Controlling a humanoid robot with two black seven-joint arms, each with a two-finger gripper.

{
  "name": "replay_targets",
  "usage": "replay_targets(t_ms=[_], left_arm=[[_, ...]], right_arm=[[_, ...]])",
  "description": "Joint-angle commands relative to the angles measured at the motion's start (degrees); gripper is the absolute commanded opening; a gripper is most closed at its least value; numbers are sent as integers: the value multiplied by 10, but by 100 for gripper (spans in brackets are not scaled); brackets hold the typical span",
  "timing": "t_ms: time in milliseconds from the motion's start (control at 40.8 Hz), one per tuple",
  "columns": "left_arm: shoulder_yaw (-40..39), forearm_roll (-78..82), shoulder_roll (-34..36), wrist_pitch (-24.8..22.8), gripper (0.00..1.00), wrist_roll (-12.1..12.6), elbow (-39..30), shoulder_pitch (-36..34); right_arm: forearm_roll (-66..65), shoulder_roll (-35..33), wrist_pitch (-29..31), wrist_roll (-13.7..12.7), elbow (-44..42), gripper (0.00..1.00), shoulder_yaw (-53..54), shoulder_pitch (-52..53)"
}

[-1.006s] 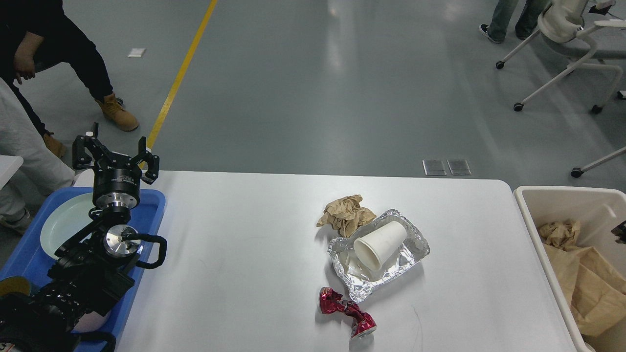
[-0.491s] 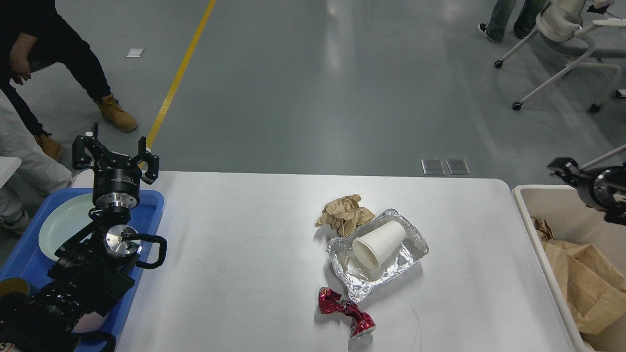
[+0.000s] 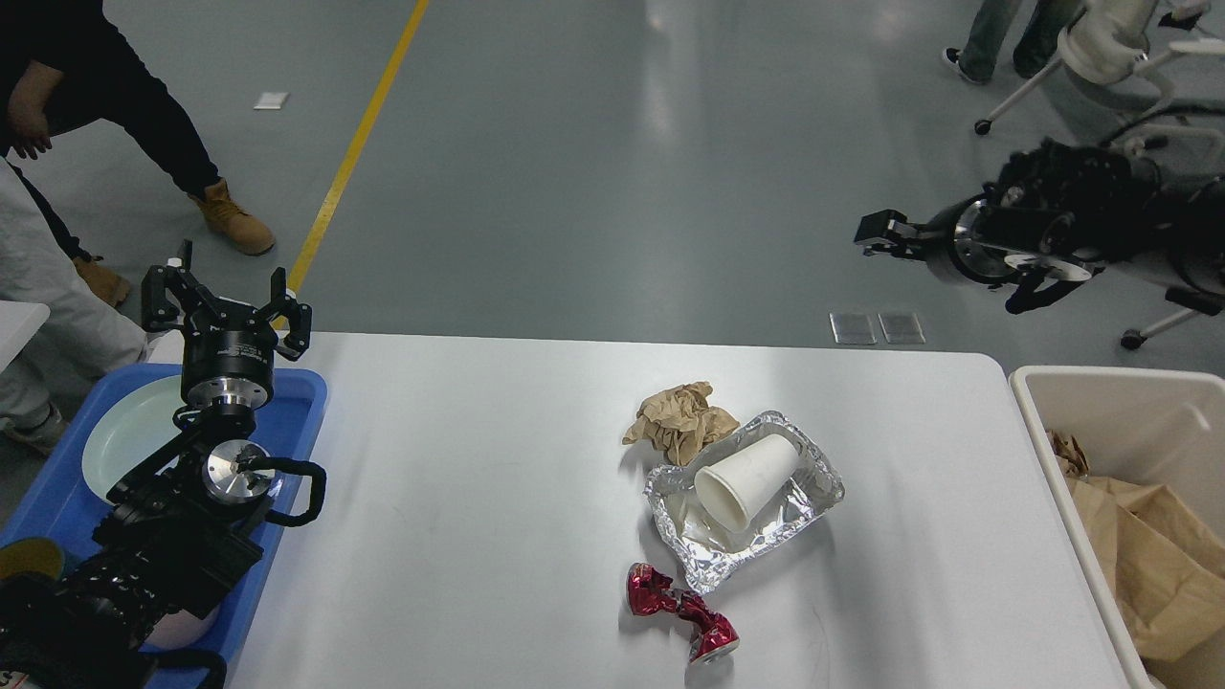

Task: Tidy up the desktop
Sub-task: 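Lower the right gripper onto the foil tray holding the paper cup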

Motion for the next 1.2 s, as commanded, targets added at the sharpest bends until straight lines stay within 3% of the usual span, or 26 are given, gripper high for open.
replay_targets(t_ms=[0,172,343,589,785,1177], left_arm=[[0,0,0,0,97,0,0,0],[0,0,0,0,97,-1,0,0],[0,0,0,0,96,0,0,0],[0,0,0,0,96,0,0,0],[0,0,0,0,96,0,0,0],[0,0,0,0,96,0,0,0]], right_arm=[[2,19,104,1,31,100,21,81],[5,19,246,2,57,100,56,181],[6,21,292,1,71,100,68,220],[5,21,296,-3,82,100,70,206],[6,31,282,-4,73,100,69,133],[2,50,207,-7,62,100,69,-7]])
